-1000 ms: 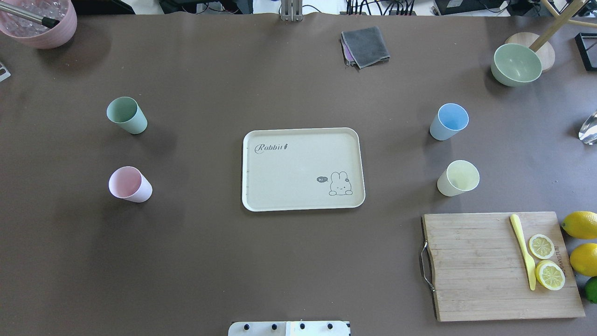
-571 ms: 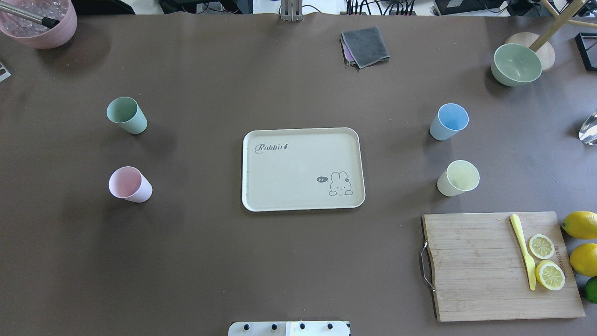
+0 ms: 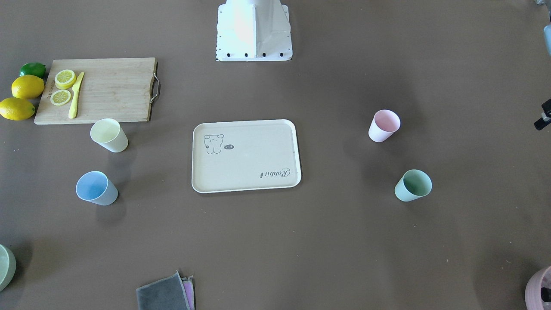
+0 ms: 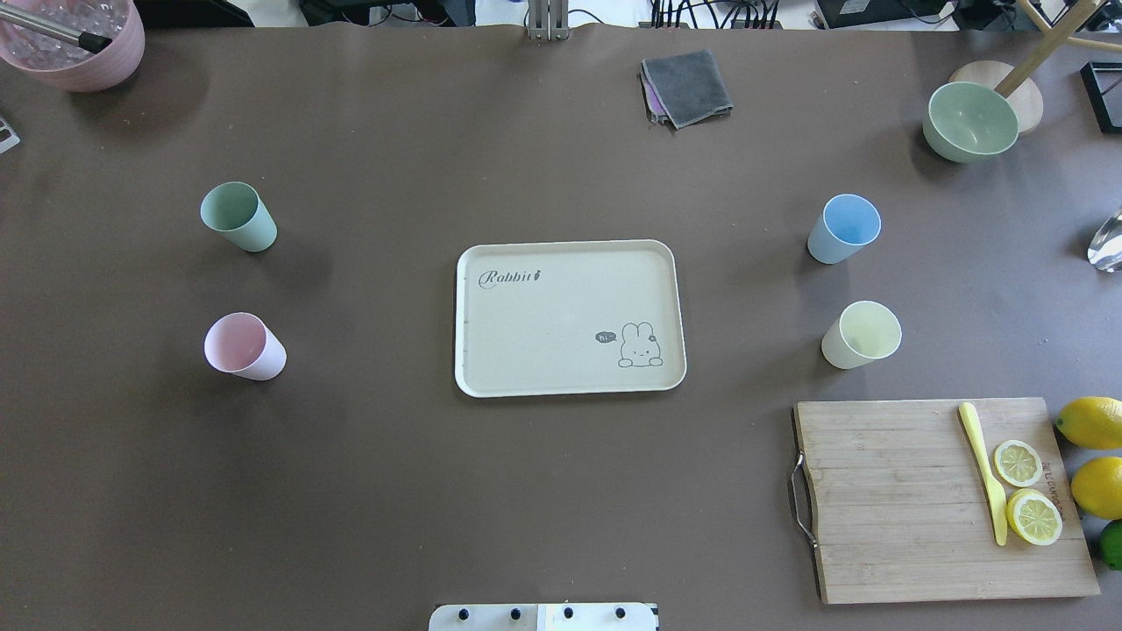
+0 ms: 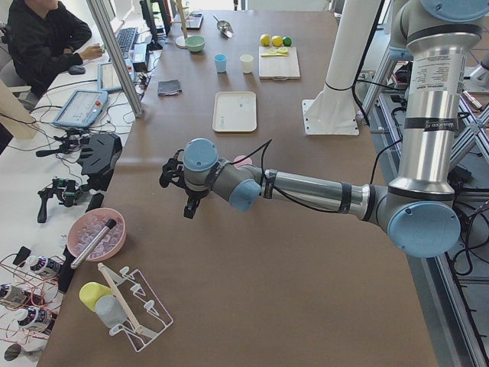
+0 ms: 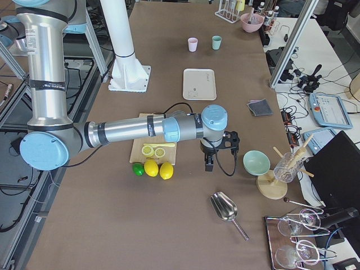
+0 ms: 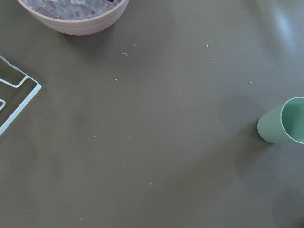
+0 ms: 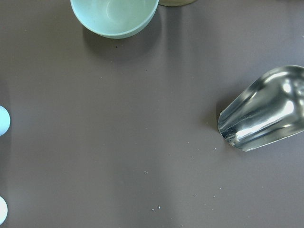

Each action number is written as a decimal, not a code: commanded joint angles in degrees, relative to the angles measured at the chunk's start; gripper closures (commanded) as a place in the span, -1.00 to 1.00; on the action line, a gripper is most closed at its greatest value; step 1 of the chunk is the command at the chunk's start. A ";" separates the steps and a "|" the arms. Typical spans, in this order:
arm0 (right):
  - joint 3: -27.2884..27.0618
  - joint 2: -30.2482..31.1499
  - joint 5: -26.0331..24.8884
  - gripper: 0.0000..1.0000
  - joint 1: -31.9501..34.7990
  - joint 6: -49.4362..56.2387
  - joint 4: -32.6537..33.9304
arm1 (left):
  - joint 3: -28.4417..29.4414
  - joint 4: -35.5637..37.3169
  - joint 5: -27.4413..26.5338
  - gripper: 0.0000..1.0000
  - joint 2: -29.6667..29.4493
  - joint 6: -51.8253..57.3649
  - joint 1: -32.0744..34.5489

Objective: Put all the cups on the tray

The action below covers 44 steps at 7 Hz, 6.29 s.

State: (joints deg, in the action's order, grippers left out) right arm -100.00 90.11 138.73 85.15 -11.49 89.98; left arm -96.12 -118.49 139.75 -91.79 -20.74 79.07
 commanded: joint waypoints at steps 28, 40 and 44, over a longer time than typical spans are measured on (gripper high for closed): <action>-4.40 -6.08 -15.68 1.00 -38.84 -37.46 -17.82 | -11.99 -8.78 -24.17 -0.58 3.29 -38.76 -35.74; -1.51 -26.82 -14.96 1.00 -42.50 -46.58 -8.42 | -10.75 10.21 -19.34 1.00 -13.95 -41.65 -33.45; 6.30 -31.74 -20.69 1.00 -48.32 -49.77 -9.12 | -8.21 15.39 -21.96 1.00 -25.25 -51.05 -37.74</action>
State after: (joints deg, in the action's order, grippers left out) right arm -95.68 59.14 118.59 37.66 -61.17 81.01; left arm -105.25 -103.54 119.46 -114.44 -69.39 43.12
